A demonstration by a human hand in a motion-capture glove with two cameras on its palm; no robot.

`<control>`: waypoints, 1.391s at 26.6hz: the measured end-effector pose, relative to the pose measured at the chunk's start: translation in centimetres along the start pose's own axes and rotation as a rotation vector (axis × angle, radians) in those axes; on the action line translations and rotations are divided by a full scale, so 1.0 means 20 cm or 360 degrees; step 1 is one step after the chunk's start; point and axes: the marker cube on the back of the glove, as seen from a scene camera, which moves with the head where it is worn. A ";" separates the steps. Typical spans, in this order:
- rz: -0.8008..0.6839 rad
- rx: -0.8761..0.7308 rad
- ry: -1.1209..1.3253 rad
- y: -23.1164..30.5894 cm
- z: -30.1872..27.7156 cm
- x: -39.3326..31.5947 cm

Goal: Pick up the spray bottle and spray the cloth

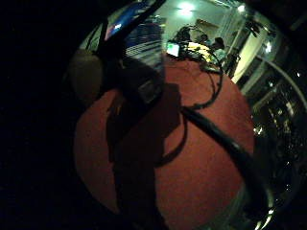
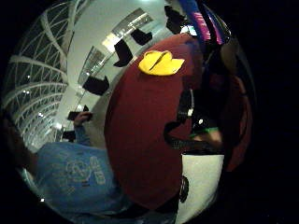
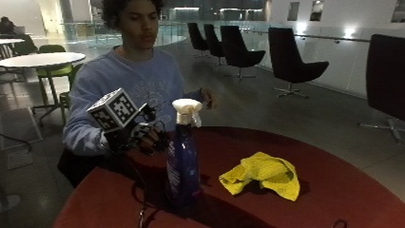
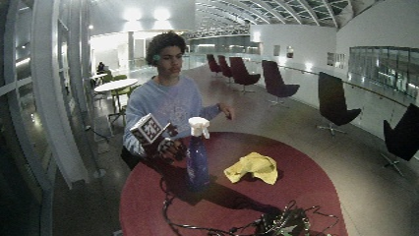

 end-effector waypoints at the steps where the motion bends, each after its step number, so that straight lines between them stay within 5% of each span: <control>1: -0.0003 -0.0010 -0.0001 0.01 0.00 -0.02; 12: -0.0014 -0.0213 -0.0002 0.14 0.07 -0.20; 26: 0.0043 -0.0175 -0.0143 0.13 0.06 -0.22; 37: 0.0265 0.0067 -0.1023 0.05 0.01 -0.16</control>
